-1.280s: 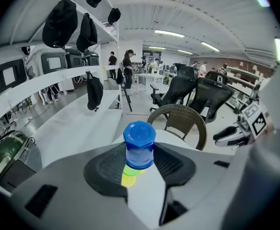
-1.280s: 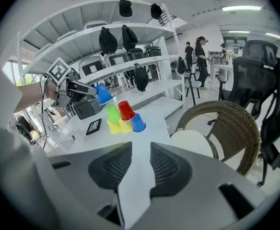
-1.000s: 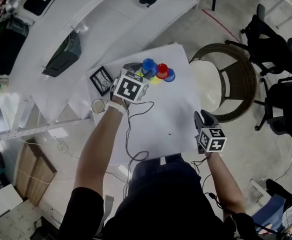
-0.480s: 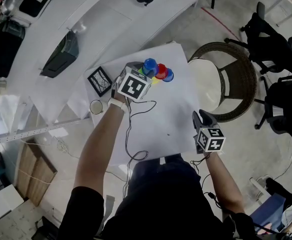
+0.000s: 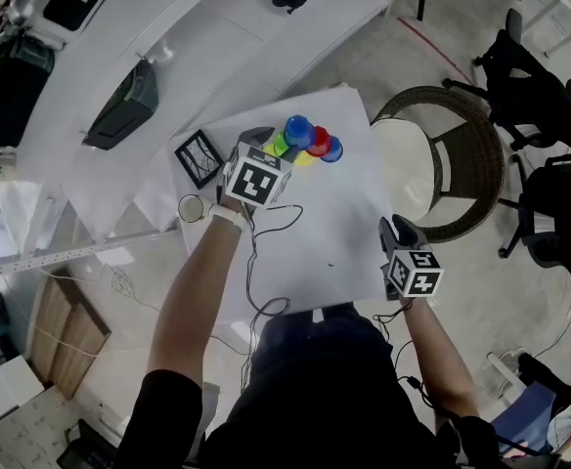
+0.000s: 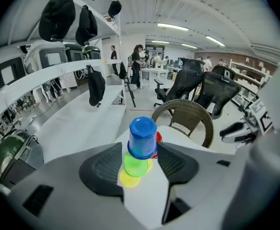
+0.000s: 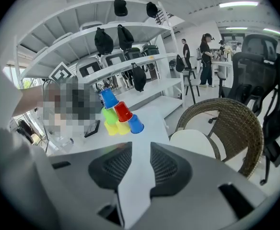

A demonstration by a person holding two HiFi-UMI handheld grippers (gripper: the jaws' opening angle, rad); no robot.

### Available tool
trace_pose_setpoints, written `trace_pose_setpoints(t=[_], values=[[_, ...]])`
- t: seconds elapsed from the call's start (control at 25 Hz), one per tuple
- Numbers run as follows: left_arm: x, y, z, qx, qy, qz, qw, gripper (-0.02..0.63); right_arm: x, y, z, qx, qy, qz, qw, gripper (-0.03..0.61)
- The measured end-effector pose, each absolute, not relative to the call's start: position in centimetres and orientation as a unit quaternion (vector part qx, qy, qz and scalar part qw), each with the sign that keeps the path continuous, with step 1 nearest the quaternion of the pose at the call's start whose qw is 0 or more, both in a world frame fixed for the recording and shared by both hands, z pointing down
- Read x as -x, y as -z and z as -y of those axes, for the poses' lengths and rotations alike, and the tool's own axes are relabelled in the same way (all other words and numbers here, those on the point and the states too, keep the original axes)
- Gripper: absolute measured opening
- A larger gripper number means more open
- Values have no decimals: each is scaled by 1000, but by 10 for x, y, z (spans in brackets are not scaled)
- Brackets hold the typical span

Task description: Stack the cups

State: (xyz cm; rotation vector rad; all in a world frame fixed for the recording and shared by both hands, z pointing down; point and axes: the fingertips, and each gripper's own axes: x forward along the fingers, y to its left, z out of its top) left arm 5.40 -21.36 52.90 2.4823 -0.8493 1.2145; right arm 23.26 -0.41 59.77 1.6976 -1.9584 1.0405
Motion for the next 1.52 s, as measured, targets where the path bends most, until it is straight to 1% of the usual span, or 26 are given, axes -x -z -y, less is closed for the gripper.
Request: trace_pose_setpoints(t=[0.24,0.52,0.6,1.0,1.24,1.32,1.52], values=[[-24,-516,196,-851,-372,331,168,227,-229,-579,18,-595,-364,700,153,117],[10,-496,169,-849,-318,381,182,225,-223,-540,36,-602,-322,717,140,110],[15,-485,160,-851,-301,391,181,224,-219,-523,42,-604,-307,724,129,90],[46,-422,114,-850,-214,446,183,168,-195,-434,52,-615,-228,752,59,5],[69,-387,97,-843,-170,480,174,133,-185,-378,52,-614,-169,770,36,0],[69,-375,98,-842,-159,487,168,120,-179,-360,56,-612,-141,777,36,0],[56,-345,94,-856,-132,478,149,117,-159,-314,57,-601,-77,794,47,0]])
